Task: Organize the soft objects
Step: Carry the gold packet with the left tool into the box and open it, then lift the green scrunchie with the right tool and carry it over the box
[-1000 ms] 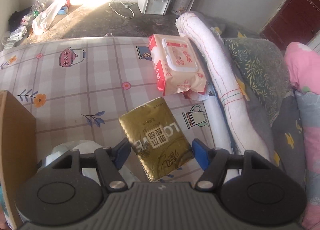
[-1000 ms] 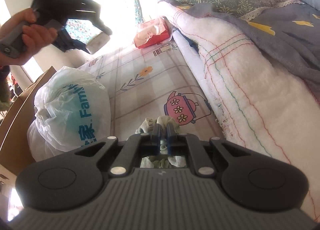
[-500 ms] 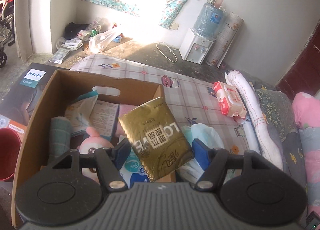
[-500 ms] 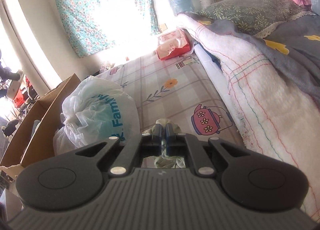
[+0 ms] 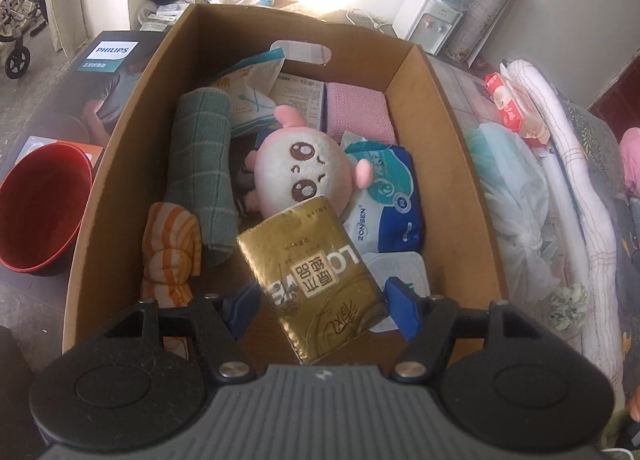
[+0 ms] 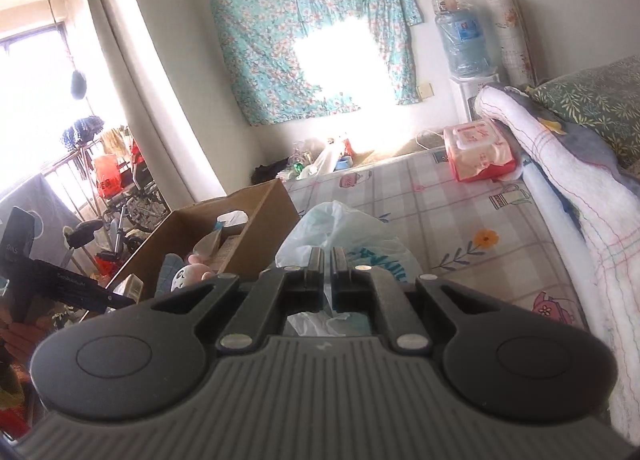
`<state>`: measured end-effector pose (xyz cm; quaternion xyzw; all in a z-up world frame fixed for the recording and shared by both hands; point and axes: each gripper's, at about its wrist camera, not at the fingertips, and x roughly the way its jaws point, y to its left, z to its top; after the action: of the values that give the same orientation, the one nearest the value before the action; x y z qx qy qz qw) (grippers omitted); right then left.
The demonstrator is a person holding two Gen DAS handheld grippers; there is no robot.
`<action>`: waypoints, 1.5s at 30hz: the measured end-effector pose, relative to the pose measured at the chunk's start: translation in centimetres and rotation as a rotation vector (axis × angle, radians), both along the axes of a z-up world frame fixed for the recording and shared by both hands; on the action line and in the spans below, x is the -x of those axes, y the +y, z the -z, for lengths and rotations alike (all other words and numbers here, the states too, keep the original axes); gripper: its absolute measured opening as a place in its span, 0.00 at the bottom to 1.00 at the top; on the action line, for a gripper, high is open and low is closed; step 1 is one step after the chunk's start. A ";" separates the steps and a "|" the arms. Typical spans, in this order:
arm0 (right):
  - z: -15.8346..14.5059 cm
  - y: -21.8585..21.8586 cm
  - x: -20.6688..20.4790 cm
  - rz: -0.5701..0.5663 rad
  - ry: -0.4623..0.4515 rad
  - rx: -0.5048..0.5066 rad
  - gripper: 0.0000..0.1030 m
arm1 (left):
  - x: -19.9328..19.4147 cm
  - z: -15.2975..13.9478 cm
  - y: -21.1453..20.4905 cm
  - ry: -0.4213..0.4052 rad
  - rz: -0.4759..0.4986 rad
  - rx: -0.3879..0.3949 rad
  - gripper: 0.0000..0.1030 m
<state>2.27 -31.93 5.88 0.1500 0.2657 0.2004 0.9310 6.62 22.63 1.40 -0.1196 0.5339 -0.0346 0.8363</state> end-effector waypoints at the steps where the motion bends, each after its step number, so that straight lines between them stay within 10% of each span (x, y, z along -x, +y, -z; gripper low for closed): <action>1: -0.2 0.4 -0.2 -0.006 -0.002 -0.004 0.02 | -0.1 0.7 0.3 0.023 -0.004 -0.007 0.67; 7: -0.1 1.3 -0.6 -0.007 0.041 -0.038 0.04 | -0.8 3.1 1.4 0.124 -0.016 -0.083 0.68; 17: 1.6 -2.9 0.0 0.109 0.095 -0.011 0.06 | -0.9 1.8 1.8 0.063 -0.055 -0.098 0.72; 19: 1.8 -4.0 0.4 0.148 0.098 0.036 0.16 | -0.5 0.7 1.5 0.017 -0.064 -0.092 0.72; 24: 4.0 -6.4 -0.7 0.208 0.169 0.194 0.76 | 0.8 -2.3 -0.2 -0.162 -0.060 -0.081 0.84; 29: 8.1 -7.0 -3.0 0.196 0.284 0.323 0.82 | 1.3 -3.2 -2.1 -0.251 -0.071 -0.048 0.86; 35: 11.9 -6.4 -4.9 0.180 0.368 0.366 0.80 | 2.5 -3.3 -3.0 -0.314 -0.118 -0.020 0.86; 38: 12.8 -6.6 -4.6 0.209 0.403 0.347 0.48 | 3.2 -3.0 -2.8 -0.313 -0.156 -0.035 0.86; 45: 12.7 -7.4 -3.1 0.262 0.401 0.278 0.19 | 5.1 -2.6 -0.7 -0.338 -0.217 0.005 0.86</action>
<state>5.34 -39.30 -6.82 0.0907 0.4481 0.0060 0.8894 1.51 21.93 3.95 -0.1712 0.3698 0.0348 0.9125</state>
